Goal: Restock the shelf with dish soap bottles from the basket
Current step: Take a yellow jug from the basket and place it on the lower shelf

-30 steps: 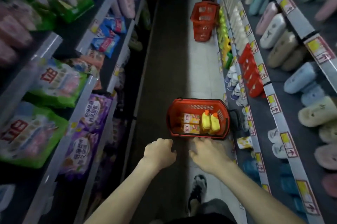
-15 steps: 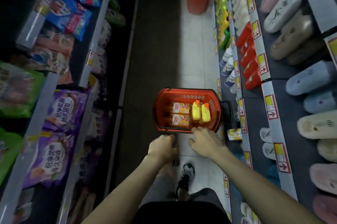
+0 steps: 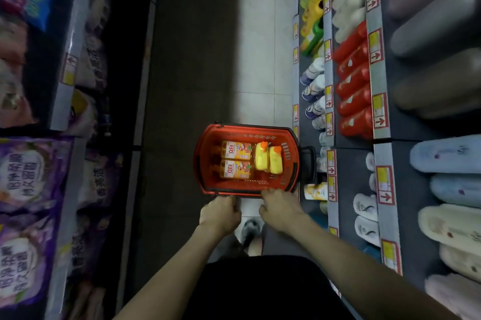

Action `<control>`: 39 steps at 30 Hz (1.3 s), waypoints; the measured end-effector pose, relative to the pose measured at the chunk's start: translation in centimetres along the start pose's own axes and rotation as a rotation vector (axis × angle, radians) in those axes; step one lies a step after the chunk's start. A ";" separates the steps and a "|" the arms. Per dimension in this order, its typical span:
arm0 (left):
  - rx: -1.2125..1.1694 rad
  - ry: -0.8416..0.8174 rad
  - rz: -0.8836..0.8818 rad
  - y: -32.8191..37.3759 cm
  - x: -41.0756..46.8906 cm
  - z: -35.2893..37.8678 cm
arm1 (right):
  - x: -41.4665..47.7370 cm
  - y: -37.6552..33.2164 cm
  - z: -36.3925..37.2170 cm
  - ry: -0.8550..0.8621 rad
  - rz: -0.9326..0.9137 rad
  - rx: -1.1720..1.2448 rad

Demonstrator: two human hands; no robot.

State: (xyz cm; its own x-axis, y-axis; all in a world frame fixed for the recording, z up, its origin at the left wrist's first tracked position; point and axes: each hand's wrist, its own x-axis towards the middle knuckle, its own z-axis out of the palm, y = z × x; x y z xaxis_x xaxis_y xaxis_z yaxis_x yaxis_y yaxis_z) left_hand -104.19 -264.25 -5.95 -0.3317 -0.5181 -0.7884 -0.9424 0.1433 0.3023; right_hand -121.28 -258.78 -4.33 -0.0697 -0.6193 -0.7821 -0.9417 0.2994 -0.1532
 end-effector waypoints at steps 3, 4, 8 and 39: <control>0.023 -0.029 -0.013 0.4 2.6 -0.9 | 2.6 0.9 -1.2 -0.008 0.021 0.028; 0.030 -0.039 -0.017 0.5 3.5 -1.2 | 3.5 1.4 -1.4 -0.006 0.028 0.035; 0.061 -0.053 -0.043 1.2 7.8 -1.2 | 7.4 3.7 -1.7 -0.015 0.007 -0.051; -0.943 -0.154 -0.573 6.1 41.7 20.7 | 40.4 18.8 15.6 -0.190 0.416 0.922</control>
State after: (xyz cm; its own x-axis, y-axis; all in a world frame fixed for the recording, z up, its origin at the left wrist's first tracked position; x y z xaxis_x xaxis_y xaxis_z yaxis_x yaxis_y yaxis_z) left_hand -124.69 -267.50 -48.08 0.0784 -0.1828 -0.9800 -0.5692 -0.8153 0.1066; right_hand -136.65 -266.86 -48.19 -0.2037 -0.2378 -0.9497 -0.2302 0.9545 -0.1897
